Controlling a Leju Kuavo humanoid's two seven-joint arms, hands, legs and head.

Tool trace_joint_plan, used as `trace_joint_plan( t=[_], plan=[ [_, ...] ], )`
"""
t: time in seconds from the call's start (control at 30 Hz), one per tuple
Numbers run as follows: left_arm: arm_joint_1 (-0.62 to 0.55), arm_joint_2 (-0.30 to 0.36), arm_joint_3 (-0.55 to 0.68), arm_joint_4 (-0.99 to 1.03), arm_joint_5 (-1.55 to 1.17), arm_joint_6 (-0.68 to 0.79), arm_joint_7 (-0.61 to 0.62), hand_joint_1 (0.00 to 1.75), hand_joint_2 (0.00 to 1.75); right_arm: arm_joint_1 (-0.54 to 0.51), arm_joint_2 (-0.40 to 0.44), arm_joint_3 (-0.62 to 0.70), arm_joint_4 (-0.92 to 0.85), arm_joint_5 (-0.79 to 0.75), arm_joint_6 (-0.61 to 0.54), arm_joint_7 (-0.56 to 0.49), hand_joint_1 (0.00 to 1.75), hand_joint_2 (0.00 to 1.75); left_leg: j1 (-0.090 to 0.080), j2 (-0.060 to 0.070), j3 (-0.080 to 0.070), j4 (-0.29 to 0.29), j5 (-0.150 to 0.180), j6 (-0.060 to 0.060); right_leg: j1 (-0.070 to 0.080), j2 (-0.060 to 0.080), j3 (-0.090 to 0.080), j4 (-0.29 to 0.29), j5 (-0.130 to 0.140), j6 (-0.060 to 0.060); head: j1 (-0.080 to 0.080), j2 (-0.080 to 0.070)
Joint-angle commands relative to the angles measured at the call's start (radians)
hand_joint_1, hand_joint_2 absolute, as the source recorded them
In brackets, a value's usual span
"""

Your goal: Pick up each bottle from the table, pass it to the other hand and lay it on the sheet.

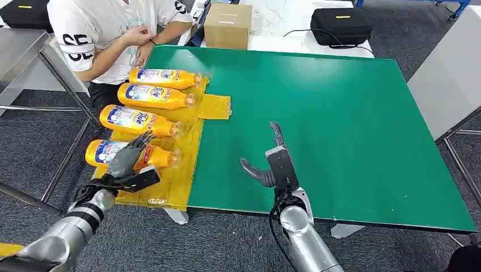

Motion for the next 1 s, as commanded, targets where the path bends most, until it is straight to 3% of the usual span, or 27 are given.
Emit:
trace_joint_plan(
  t=[0.03, 0.23, 0.5, 0.53, 0.63, 0.77, 0.8, 1.0],
  plan=[
    [0.13, -0.095, 0.186, -0.337, 0.319, -0.116, -0.011, 0.0, 0.0, -0.003, -0.009, 0.007, 0.011, -0.014, -0.021, -0.017, 0.0, 1.75, 0.001, -0.001, 0.003, 0.0, -0.002, -0.001, 0.001, -0.001, 0.004, -0.001, -0.002, -0.001, 0.0, 0.0],
    [0.133, -0.191, 0.263, -0.415, 0.501, -0.388, -0.011, 0.0, 0.0, 0.016, 0.003, 0.02, -0.044, -0.024, -0.019, -0.023, 0.0, 1.75, 0.001, -0.002, 0.002, 0.001, -0.002, 0.0, 0.001, -0.002, 0.002, 0.0, -0.002, -0.001, 0.0, 0.0],
    [0.117, -0.379, 0.184, -0.434, 0.542, -0.4, 0.065, 0.0, 0.0, 0.014, 0.065, 0.056, -0.025, -0.057, -0.027, -0.058, 0.0, 1.75, 0.0, -0.003, -0.001, 0.0, 0.0, 0.0, 0.0, -0.003, 0.0, 0.0, -0.001, 0.0, 0.0, 0.0],
    [0.112, -0.399, 0.152, -0.426, 0.527, -0.351, 0.098, 0.0, 1.75, 0.018, 0.077, 0.057, -0.025, -0.072, -0.036, -0.069, 0.0, 1.75, 0.0, -0.005, 0.002, 0.001, -0.002, 0.0, 0.0, -0.005, 0.004, 0.0, -0.003, -0.001, 0.0, 0.0],
    [0.116, -0.438, 0.096, -0.414, 0.516, -0.247, 0.14, 0.0, 1.75, 0.036, 0.095, 0.054, -0.028, -0.114, -0.052, -0.091, 0.0, 1.75, 0.0, -0.003, -0.001, 0.0, -0.001, 0.0, 0.0, -0.003, 0.001, 0.0, -0.002, 0.0, 0.0, 0.0],
    [0.131, -0.441, 0.067, -0.413, 0.572, -0.234, 0.127, 0.0, 1.75, 0.056, 0.089, 0.057, -0.038, -0.149, -0.047, -0.101, 0.0, 1.75, 0.0, -0.003, 0.002, -0.001, -0.002, 0.0, 0.0, -0.003, 0.004, -0.001, -0.002, -0.001, 0.0, 0.0],
    [0.142, -0.441, 0.045, -0.419, 0.538, -0.133, 0.128, 0.0, 1.75, 0.077, 0.098, 0.04, -0.048, -0.181, -0.047, -0.102, 0.0, 1.75, 0.0, -0.002, 0.001, 0.0, -0.002, 0.0, 0.0, -0.002, 0.002, -0.001, -0.002, -0.001, 0.0, 0.0],
    [0.19, -0.465, -0.008, -0.449, 0.577, -0.074, 0.137, 0.0, 1.75, 0.137, 0.119, 0.045, -0.084, -0.208, -0.069, -0.13, 0.0, 1.75, 0.0, -0.001, 0.0, -0.001, -0.002, 0.0, 0.0, -0.001, 0.0, -0.001, -0.001, -0.001, 0.0, 0.0]
  ],
)
